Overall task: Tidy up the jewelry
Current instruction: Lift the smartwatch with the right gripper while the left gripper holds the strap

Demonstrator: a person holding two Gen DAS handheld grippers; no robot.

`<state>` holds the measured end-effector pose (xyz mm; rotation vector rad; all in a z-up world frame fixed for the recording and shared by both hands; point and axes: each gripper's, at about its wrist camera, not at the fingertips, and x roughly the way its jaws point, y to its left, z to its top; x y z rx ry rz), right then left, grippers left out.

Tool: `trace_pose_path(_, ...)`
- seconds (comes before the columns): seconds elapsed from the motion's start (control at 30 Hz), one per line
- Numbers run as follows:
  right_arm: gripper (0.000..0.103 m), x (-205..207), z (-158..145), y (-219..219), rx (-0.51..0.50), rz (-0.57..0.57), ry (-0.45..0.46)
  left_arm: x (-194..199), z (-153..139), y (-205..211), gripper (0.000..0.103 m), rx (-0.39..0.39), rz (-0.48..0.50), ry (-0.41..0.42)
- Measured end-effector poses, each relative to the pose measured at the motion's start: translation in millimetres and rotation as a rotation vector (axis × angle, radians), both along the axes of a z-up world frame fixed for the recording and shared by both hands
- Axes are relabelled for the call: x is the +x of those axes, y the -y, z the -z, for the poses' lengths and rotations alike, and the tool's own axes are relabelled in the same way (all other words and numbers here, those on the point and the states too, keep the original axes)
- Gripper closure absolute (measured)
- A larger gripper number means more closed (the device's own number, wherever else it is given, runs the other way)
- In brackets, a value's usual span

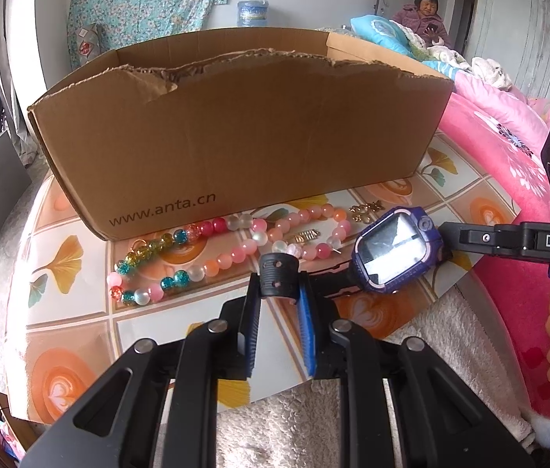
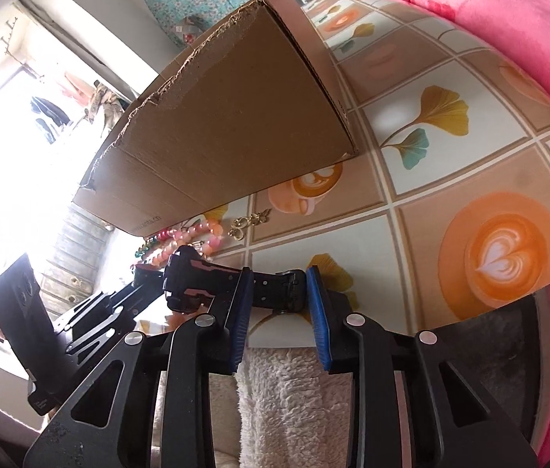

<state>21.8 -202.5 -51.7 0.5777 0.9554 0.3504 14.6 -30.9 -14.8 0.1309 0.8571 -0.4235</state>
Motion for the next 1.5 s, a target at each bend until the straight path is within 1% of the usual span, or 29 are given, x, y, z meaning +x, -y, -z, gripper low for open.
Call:
trace_pose_path(0.1,0.069,-3.2,-1.9,4.5,0.067,0.001,0.001,0.7,0.4,-1.0,0.085,-0.008,-0.004,-0.004)
trace_pose_path(0.17,0.059,-4.8,-3.1,6.3,0.118,-0.002,0.010,0.9,0.8,-1.1,0.085,-0.010,-0.005,-0.004)
trace_pose_path(0.2,0.057,-5.3,-3.6,7.2,0.143,-0.004,0.013,1.0,0.9,-1.3,0.085,-0.011,-0.005,-0.004)
trace_pose_path(0.33,0.055,-5.7,-3.1,9.6,0.228,-0.006,0.014,1.0,0.7,-2.4,0.085,-0.014,-0.004,-0.006)
trace_pose_path(0.5,0.055,-10.2,-10.0,9.6,0.247,0.008,0.053,1.1,0.9,-2.5,0.085,-0.013,-0.004,-0.005)
trace_pose_path(0.57,0.055,-11.3,-11.4,10.0,0.223,0.018,0.061,1.3,0.8,-2.7,0.085,-0.014,-0.005,-0.005)
trace_pose_path(0.63,0.058,-10.8,-9.8,7.4,0.165,0.027,0.053,1.3,0.9,-2.7,0.085,-0.014,-0.005,-0.005)
trace_pose_path(0.77,0.072,-11.2,-4.7,4.5,0.073,0.036,0.040,1.4,1.0,-2.7,0.085,-0.012,-0.005,-0.005)
trace_pose_path(0.8,0.073,-11.1,-5.4,2.1,0.038,0.041,0.042,1.6,1.1,-2.9,0.084,-0.012,-0.005,-0.005)
trace_pose_path(0.93,0.074,-11.5,-14.6,-14.3,-0.181,0.063,0.071,2.1,1.7,-3.4,0.083,-0.008,-0.006,-0.005)
trace_pose_path(1.07,0.073,-13.5,-12.0,-21.2,-0.325,0.048,0.089,2.7,2.4,-3.8,0.083,-0.008,-0.007,-0.006)
trace_pose_path(1.2,0.074,-14.3,-10.3,-26.1,-0.365,0.046,0.102,2.6,2.2,-3.8,0.083,-0.008,-0.007,-0.005)
trace_pose_path(1.3,0.074,-13.5,-6.5,-23.7,-0.389,0.067,0.092,2.7,2.3,-4.0,0.083,-0.009,-0.007,-0.005)
trace_pose_path(1.43,0.086,-15.2,-3.8,-15.4,-0.404,0.084,0.078,2.5,2.2,-3.8,0.083,-0.008,-0.007,-0.004)
trace_pose_path(1.5,0.089,-16.1,-4.7,-16.1,-0.414,0.087,0.094,2.5,2.8,-3.9,0.083,-0.005,-0.008,-0.001)
